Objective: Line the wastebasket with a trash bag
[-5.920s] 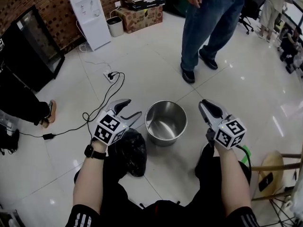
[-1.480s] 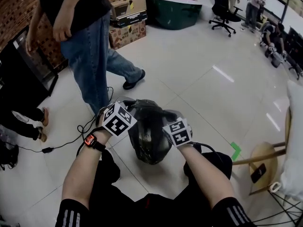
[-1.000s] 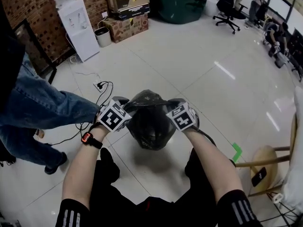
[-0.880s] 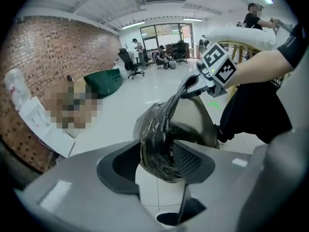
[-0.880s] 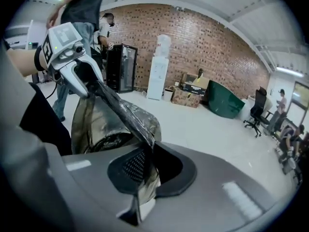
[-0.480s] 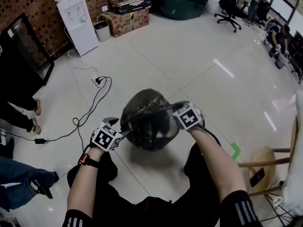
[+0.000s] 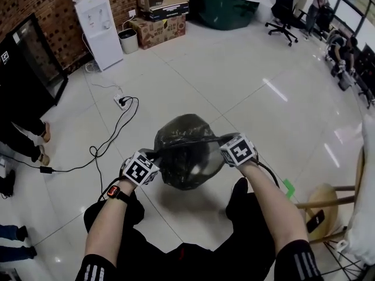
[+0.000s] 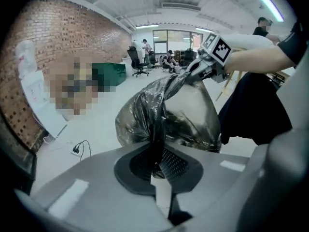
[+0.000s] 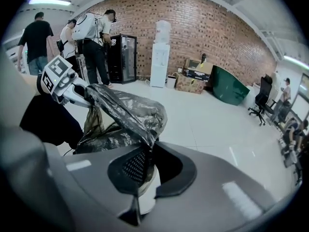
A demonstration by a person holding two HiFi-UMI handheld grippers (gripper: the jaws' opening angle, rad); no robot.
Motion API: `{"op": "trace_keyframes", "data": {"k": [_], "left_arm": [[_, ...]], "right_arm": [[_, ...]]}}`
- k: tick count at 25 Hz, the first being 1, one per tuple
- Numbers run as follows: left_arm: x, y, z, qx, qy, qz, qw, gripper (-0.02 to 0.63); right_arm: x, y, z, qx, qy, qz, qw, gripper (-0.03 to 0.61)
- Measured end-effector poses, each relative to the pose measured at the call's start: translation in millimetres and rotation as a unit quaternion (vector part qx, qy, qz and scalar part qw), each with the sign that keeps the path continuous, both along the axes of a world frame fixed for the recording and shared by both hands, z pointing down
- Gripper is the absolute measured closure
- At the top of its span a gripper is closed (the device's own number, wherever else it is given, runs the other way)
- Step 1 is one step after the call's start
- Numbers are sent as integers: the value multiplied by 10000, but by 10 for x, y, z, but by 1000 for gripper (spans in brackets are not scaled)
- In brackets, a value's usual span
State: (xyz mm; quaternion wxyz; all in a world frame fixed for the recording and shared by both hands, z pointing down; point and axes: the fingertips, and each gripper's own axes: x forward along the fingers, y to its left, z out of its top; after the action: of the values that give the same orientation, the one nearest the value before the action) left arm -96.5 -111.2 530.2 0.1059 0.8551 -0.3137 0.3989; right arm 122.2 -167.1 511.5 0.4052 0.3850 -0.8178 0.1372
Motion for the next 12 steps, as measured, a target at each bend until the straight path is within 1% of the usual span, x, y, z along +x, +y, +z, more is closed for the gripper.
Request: {"op": "trace_keyframes", "data": {"k": [3, 6, 10, 12], "left_arm": [[58, 157, -140, -191, 177, 268, 9993, 612], [115, 323, -225, -469, 435, 509, 9967, 612], [186, 459, -317, -753, 703, 742, 9919, 613], [209, 451, -341, -817, 768, 783, 9906, 613]], "right_arm": [[82, 165, 53, -212, -27, -55, 9998, 572], [213, 328, 105, -390, -13, -50, 9992, 572], [401, 473, 161, -629, 50, 8, 9980, 572], [445, 495, 204, -737, 83, 7, 9972, 572]]}}
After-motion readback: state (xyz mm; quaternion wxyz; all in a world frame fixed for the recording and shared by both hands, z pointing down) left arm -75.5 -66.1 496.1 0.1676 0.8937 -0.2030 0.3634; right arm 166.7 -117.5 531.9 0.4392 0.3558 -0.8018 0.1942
